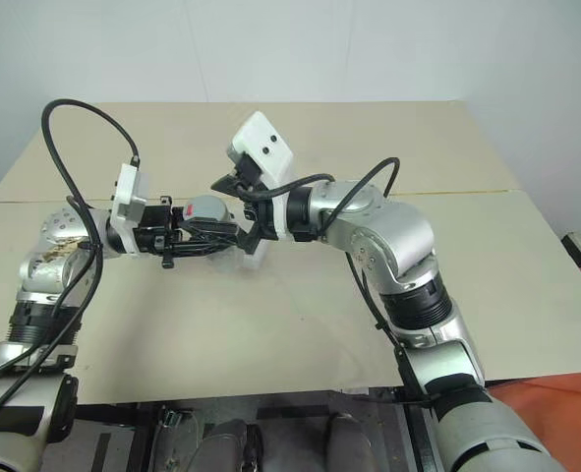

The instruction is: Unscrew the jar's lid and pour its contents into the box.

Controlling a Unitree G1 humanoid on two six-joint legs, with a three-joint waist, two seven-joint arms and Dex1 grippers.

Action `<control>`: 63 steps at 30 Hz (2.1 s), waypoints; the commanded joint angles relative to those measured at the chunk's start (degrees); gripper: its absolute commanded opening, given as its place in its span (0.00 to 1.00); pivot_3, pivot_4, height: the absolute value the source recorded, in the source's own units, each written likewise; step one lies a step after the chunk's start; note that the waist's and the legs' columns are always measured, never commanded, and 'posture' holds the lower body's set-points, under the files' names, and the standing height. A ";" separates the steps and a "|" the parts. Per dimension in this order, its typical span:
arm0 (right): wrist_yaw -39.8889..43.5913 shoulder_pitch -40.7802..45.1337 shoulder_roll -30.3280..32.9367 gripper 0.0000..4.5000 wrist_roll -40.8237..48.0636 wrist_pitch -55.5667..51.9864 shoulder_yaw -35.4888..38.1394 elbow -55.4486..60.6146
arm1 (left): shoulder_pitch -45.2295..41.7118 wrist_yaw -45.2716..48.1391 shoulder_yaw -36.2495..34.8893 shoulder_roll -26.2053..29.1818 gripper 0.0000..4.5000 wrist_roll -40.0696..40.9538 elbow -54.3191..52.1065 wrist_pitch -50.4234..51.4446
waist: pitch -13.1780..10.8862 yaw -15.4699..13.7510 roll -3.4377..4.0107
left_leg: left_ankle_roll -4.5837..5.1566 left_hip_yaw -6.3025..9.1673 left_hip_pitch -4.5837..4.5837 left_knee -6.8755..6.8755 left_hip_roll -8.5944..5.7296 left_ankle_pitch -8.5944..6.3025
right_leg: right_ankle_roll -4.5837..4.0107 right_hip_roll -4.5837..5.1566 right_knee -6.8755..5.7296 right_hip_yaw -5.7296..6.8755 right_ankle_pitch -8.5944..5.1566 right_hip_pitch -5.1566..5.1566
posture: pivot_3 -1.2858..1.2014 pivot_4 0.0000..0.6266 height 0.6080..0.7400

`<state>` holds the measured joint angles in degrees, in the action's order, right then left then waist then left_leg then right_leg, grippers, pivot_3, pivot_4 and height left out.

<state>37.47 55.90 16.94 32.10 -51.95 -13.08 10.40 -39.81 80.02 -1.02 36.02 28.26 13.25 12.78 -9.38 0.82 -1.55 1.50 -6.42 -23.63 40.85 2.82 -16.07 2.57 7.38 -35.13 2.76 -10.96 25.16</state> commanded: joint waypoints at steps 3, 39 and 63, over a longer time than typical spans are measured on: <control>1.39 1.40 -0.24 1.00 -1.19 1.87 0.34 0.38 | -0.13 -0.52 -1.50 0.38 0.45 1.45 -2.59 1.26 | 0.00 0.00 0.00 | 0.00 0.00 0.00 0.00 0.00 0.00 | 0.00 0.00 0.00 0.00 0.00 0.00 | 0.52 0.24 1.00; 55.03 16.57 -0.71 0.62 2.94 41.56 -10.51 -41.29 | 2.54 12.41 -2.00 5.97 0.45 10.18 -14.05 3.20 | -0.02 0.40 0.04 | -0.05 0.01 0.08 0.02 0.01 0.03 | 0.01 -0.02 -0.07 -0.01 0.00 -0.02 | 0.52 0.24 1.00; 17.38 -2.77 2.03 0.98 -5.43 25.64 4.05 -5.15 | 5.86 -7.68 -6.24 0.74 0.45 2.54 -7.40 0.60 | -0.03 0.04 0.04 | -0.18 0.04 0.06 0.08 0.03 0.10 | 0.01 -0.02 -0.21 0.04 0.00 0.01 | 0.52 0.24 1.00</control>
<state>58.02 52.92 18.86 26.42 -23.67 -9.93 0.00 -32.70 75.29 -5.54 37.00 31.13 6.39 14.24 -9.40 0.87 -1.50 1.31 -6.38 -23.57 40.93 2.86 -15.96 2.58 7.36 -35.34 2.80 -10.96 25.16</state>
